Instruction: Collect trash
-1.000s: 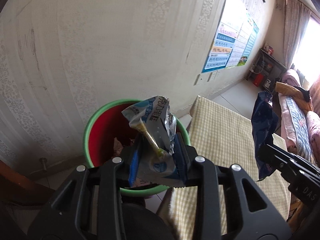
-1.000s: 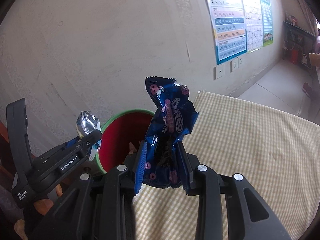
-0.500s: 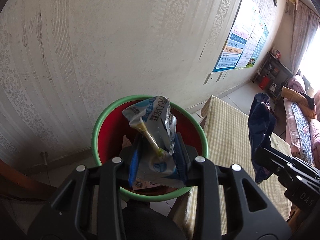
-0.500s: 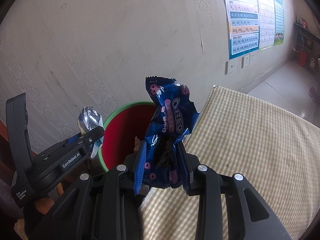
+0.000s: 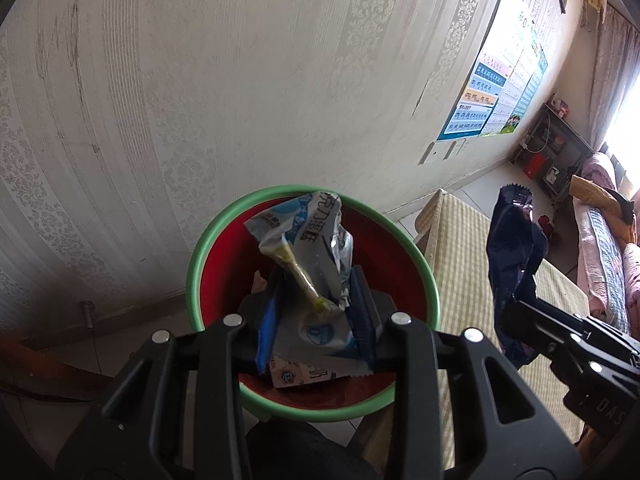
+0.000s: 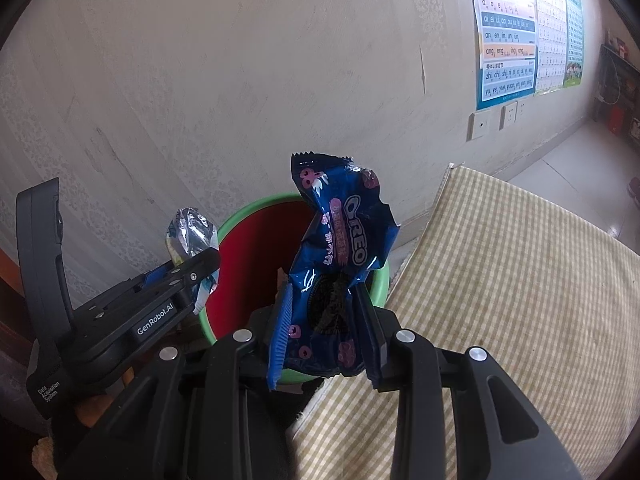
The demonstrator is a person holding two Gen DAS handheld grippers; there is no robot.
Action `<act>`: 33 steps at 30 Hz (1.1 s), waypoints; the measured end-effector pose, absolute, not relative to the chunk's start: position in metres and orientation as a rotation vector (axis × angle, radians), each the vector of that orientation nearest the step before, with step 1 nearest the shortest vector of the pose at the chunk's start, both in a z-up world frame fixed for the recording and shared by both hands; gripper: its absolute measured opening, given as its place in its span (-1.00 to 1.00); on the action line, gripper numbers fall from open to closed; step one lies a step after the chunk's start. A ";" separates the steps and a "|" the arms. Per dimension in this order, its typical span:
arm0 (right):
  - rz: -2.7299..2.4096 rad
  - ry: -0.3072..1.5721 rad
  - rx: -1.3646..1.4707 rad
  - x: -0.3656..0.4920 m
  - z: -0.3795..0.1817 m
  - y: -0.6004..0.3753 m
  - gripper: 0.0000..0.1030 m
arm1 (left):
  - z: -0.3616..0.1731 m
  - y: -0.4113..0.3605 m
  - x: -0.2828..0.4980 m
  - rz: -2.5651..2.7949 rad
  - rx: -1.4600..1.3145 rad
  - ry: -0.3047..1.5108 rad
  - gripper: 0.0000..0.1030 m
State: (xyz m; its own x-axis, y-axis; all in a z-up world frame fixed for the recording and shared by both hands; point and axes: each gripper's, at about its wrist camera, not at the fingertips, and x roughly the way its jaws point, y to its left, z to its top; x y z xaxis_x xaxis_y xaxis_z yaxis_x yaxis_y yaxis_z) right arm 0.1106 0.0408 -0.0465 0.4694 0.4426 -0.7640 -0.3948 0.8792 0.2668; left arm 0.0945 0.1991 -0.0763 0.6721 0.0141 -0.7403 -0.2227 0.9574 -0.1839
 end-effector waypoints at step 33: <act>0.351 0.617 0.175 0.039 0.010 -0.101 0.85 | 0.016 0.089 0.028 -0.039 -0.151 0.470 0.90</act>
State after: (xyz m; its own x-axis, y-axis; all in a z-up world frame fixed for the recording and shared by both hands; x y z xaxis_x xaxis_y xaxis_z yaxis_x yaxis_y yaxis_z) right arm 0.0385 -0.1010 0.0104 0.7590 0.3722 -0.5342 -0.2692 0.9264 0.2631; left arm 0.0278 0.0889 0.0156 0.8911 -0.0722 -0.4481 0.0027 0.9881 -0.1540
